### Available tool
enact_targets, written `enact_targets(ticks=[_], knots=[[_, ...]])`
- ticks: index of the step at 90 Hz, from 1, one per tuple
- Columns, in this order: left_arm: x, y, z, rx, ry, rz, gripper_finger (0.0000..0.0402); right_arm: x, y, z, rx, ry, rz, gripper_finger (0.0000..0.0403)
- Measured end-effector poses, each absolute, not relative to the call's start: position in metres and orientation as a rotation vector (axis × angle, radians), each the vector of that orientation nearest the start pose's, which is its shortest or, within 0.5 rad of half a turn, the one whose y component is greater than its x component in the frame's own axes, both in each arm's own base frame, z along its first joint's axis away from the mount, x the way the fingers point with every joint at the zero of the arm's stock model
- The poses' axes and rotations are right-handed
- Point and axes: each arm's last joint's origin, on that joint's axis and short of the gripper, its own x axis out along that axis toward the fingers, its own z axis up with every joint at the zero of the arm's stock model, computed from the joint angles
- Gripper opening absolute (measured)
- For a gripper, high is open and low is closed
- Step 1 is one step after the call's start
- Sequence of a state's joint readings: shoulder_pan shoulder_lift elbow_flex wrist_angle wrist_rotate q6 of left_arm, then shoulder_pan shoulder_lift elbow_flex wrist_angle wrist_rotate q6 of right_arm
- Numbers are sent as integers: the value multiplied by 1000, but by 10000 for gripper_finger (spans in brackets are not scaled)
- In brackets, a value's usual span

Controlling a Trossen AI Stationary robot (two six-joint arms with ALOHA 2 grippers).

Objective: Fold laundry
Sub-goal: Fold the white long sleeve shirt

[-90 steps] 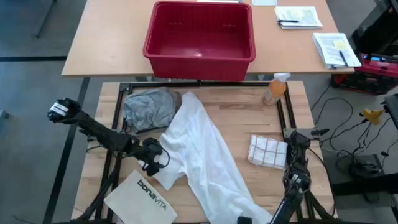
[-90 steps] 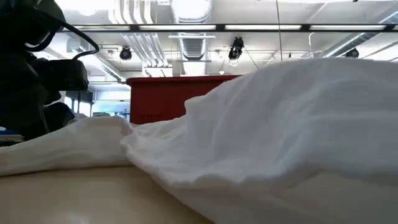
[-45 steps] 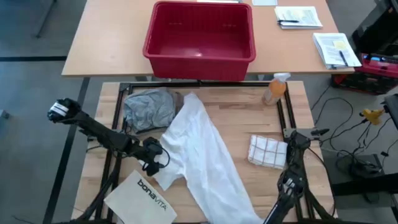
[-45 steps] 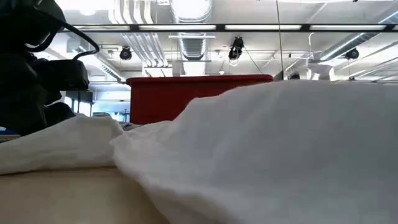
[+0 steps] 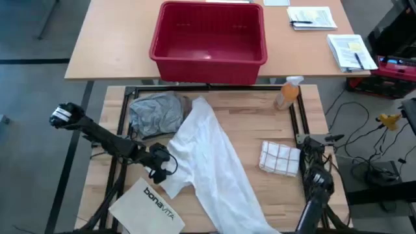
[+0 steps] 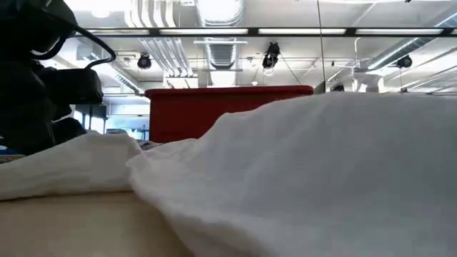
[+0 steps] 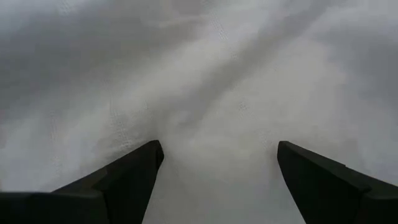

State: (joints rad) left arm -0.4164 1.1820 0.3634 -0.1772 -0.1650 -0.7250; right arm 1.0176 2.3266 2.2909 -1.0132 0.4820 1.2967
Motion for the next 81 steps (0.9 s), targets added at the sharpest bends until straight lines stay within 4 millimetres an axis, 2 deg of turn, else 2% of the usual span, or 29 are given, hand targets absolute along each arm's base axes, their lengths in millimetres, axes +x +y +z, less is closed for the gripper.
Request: enact_targets(ticks=[5,13,19,25,40,54,70,81], knots=[[170,-70,130,-401,982,112,311,272,390,274,453,904,-219,0],[169,-71,134,-427,963,87,311,276,359,296,425,857,-333,0],[168,-70,141,-429,939,90,311,282,339,309,432,848,-357,0],[168,-69,152,-435,900,90,311,292,324,310,432,886,-330,0],[167,-69,178,-464,797,56,311,321,295,286,493,930,-110,0],[171,-68,197,-456,732,10,311,327,263,258,586,804,74,0],[180,-61,208,-464,716,11,311,306,186,247,671,669,38,0],[195,-43,220,-520,660,85,311,287,121,242,733,645,-16,0]])
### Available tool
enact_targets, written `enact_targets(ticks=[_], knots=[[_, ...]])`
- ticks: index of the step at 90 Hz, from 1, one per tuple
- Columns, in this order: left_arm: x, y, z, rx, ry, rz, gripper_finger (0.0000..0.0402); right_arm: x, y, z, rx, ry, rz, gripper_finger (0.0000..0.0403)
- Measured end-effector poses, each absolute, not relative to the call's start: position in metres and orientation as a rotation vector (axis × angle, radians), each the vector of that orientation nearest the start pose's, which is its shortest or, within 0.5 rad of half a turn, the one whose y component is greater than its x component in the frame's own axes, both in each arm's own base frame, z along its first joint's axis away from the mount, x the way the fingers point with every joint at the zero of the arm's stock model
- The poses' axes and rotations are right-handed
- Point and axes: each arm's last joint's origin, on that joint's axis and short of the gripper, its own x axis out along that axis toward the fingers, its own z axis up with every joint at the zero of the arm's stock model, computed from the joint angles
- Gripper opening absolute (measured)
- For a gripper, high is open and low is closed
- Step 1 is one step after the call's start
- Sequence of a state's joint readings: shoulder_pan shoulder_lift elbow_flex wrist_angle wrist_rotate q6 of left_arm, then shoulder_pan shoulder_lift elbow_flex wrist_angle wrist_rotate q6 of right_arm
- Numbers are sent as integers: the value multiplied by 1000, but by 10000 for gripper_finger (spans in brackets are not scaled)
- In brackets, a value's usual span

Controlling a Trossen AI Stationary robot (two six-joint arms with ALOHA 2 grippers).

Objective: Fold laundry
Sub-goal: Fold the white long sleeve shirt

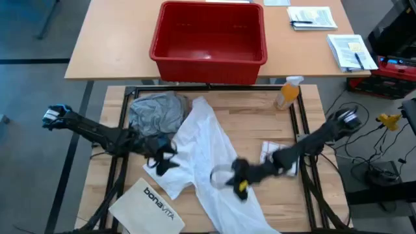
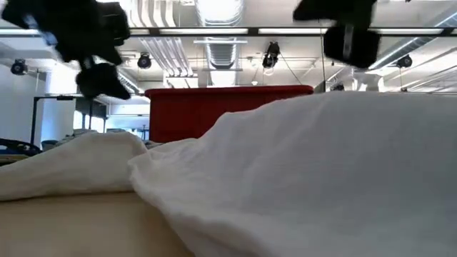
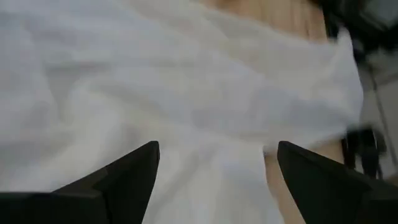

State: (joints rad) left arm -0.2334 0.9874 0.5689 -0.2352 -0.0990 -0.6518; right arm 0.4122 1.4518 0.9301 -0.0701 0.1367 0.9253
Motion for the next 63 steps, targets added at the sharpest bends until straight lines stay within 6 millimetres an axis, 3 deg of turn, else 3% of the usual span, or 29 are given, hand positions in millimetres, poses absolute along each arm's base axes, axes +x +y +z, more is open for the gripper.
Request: enact_targets(ticks=[22,33,46,54,63], knots=[[223,23,222,-658,614,262,311,266,-12,241,758,586,-73,16],[240,61,222,-693,614,295,311,261,-78,237,752,537,-155,71],[263,91,213,-670,674,302,311,253,-157,219,898,488,-255,156],[282,98,208,-623,707,280,311,256,-189,199,1013,511,-197,200],[301,105,203,-587,735,269,311,274,-204,179,1064,566,-108,231]])
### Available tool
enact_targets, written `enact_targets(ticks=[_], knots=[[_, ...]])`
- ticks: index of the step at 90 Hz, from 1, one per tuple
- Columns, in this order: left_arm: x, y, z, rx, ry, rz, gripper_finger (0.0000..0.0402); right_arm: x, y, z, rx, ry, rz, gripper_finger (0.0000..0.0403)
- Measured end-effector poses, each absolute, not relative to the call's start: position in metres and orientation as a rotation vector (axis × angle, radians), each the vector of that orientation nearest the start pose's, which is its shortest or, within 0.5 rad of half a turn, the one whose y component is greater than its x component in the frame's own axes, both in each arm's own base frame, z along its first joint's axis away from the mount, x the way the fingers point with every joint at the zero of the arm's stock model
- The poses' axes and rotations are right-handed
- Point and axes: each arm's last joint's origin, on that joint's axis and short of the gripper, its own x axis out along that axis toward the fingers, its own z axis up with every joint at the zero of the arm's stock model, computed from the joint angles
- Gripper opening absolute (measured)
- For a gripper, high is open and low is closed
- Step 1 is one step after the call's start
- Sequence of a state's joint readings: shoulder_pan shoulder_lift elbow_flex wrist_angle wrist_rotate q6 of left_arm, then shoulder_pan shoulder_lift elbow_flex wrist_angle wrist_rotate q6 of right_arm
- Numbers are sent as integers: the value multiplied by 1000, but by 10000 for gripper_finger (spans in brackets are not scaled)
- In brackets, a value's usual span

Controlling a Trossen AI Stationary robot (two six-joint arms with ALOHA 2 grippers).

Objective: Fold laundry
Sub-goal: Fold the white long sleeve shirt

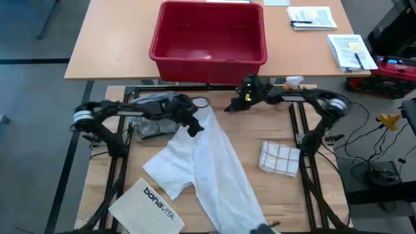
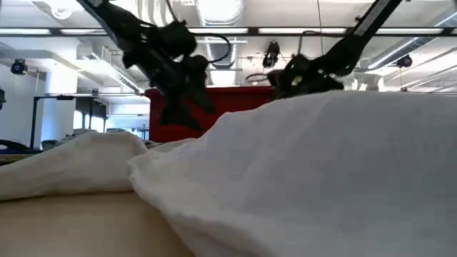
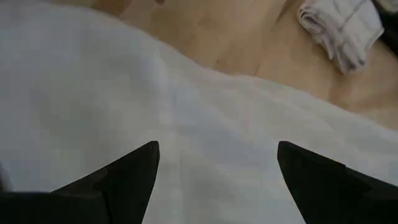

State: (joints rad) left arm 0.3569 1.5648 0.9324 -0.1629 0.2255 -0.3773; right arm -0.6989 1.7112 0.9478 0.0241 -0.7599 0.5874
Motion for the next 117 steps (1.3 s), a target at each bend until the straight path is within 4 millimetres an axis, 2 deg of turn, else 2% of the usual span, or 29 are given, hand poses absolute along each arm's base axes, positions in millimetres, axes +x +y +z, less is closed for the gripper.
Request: enact_targets(ticks=[11,22,28,38,52,64,77,91,109,117], knots=[[313,118,192,-575,784,308,311,310,-209,175,1030,584,13,235],[314,134,179,-535,808,370,311,340,-213,172,1004,598,3,212],[316,145,169,-528,810,386,311,348,-217,177,993,589,16,193],[315,162,152,-537,816,410,311,353,-209,186,882,578,30,147],[319,178,132,-561,773,406,311,356,-196,176,851,644,56,62],[319,180,128,-572,780,353,311,352,-184,165,864,731,39,8],[312,175,137,-557,824,329,311,334,-172,156,866,810,45,12],[310,178,150,-506,777,374,311,316,-154,130,915,903,72,4],[310,181,150,-503,767,385,311,322,-140,151,799,824,118,1],[310,179,154,-521,758,391,311,324,-135,146,754,850,79,0]])
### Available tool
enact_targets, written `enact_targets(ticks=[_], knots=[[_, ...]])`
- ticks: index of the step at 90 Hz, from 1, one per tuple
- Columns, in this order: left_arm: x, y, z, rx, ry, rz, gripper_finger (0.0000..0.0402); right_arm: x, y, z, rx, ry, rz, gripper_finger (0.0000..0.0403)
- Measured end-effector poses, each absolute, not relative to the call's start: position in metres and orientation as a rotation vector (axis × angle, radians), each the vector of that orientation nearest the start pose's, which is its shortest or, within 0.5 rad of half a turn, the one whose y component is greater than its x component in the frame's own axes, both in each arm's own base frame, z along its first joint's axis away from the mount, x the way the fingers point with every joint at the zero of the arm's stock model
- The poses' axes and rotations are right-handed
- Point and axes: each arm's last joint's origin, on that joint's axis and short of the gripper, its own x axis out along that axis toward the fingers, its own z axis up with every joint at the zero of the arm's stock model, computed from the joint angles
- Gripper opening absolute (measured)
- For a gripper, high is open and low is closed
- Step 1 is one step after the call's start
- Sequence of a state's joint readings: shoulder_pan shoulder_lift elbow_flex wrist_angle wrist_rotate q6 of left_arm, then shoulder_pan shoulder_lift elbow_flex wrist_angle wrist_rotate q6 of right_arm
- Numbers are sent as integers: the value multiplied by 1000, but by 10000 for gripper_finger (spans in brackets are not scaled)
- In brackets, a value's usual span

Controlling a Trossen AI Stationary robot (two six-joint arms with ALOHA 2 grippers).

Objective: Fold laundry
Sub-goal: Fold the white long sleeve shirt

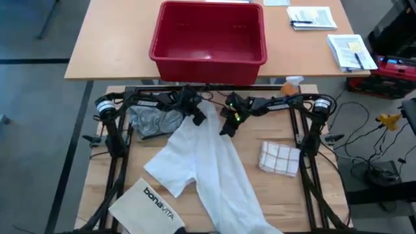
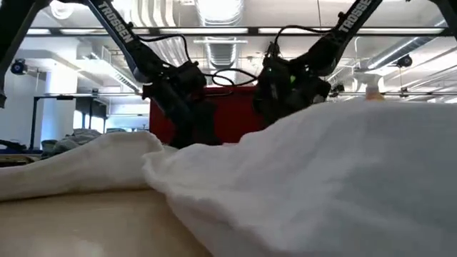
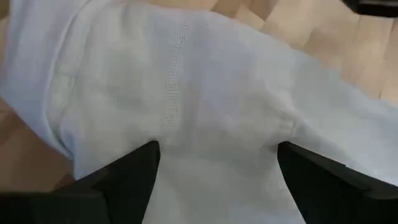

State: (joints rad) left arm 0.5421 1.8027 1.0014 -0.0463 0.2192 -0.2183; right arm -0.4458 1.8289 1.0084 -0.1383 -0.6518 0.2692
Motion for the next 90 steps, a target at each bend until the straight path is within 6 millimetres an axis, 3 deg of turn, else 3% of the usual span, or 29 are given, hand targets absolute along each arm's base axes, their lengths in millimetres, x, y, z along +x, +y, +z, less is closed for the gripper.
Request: enact_targets(ticks=[9,17,33,66,79,90], knots=[[307,175,172,-508,722,387,311,321,-137,128,773,902,39,0],[302,168,192,-488,681,375,311,323,-138,127,765,894,44,0],[283,133,214,-451,666,367,311,315,-144,119,751,949,-25,0],[237,16,168,-581,785,320,311,295,-170,118,774,973,-93,0],[228,-10,157,-570,789,356,311,289,-174,120,752,1007,-138,0],[224,-18,140,-561,835,380,311,287,-175,123,736,1002,-130,0]])
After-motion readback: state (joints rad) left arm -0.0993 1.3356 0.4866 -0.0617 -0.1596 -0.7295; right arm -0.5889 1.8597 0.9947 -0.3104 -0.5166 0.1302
